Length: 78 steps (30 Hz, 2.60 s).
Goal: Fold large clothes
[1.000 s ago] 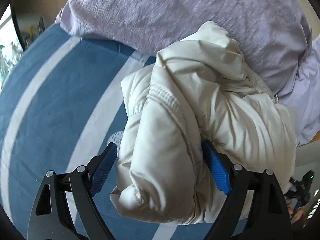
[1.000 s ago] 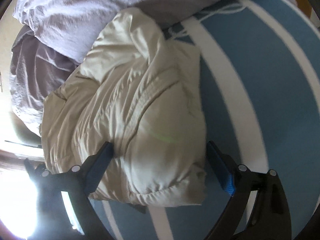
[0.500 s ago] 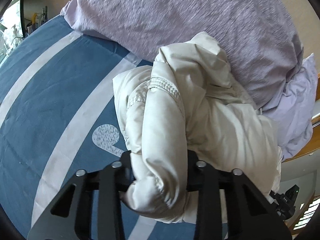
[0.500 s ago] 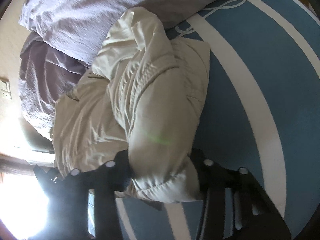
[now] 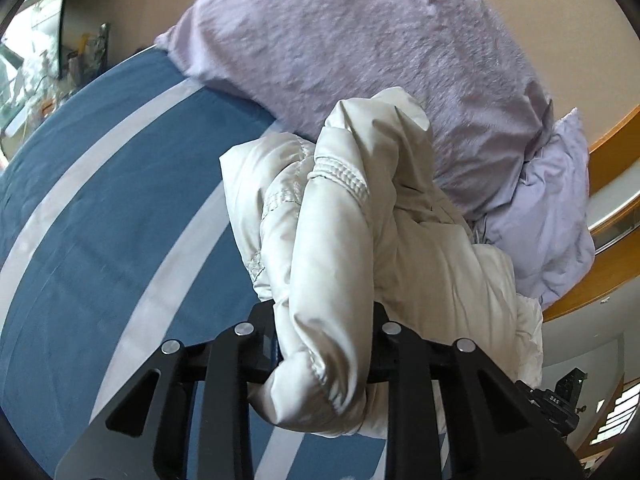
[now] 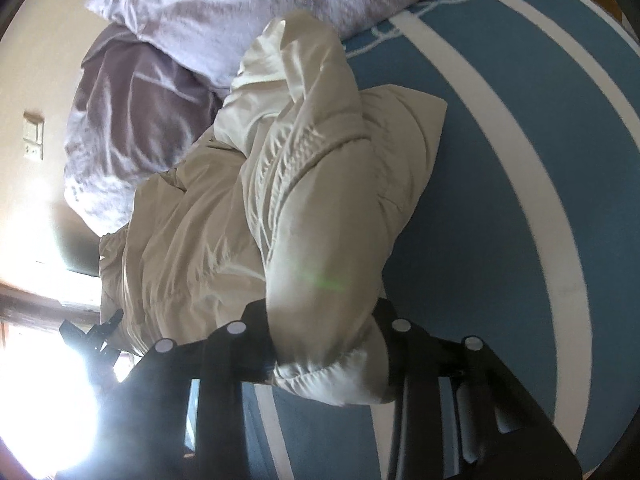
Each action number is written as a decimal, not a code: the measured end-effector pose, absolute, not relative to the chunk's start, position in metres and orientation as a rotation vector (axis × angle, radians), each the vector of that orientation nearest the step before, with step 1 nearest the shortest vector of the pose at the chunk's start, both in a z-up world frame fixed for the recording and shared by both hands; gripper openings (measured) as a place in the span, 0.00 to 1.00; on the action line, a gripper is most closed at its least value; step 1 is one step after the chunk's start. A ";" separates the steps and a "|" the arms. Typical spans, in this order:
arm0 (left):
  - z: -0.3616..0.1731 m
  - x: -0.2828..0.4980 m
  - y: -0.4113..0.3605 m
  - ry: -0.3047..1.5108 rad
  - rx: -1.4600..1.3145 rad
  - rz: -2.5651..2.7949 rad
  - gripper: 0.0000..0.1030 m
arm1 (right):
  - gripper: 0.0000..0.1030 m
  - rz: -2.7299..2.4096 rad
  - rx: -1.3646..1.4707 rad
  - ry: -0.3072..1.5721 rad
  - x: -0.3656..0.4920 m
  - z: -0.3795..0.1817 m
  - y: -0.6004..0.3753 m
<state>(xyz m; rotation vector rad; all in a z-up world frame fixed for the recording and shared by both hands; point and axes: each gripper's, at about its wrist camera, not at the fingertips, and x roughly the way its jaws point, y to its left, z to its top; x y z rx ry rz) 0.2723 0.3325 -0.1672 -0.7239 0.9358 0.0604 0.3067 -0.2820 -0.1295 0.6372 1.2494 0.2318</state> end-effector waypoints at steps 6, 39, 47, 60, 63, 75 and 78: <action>-0.170 0.223 0.347 0.937 -0.768 0.082 0.25 | 0.31 0.274 0.624 1.277 0.280 -0.133 -0.264; -0.184 0.227 0.364 1.081 -0.612 0.230 0.88 | 0.67 0.075 0.030 1.032 0.284 -0.061 -0.176; -0.191 0.229 0.367 1.100 -0.636 0.225 0.90 | 0.69 0.160 -0.143 1.068 0.270 -0.089 -0.115; -0.205 0.229 0.371 1.123 -0.705 0.212 0.93 | 0.82 0.098 -0.264 1.127 0.276 -0.138 -0.088; -0.206 0.230 0.370 1.125 -0.709 0.208 0.93 | 0.82 0.097 -0.264 1.125 0.277 -0.140 -0.089; -0.214 0.227 0.371 1.118 -0.757 0.191 0.93 | 0.83 0.094 -0.254 1.129 0.277 -0.141 -0.091; -0.214 0.227 0.370 1.114 -0.756 0.191 0.93 | 0.83 0.094 -0.252 1.130 0.277 -0.142 -0.091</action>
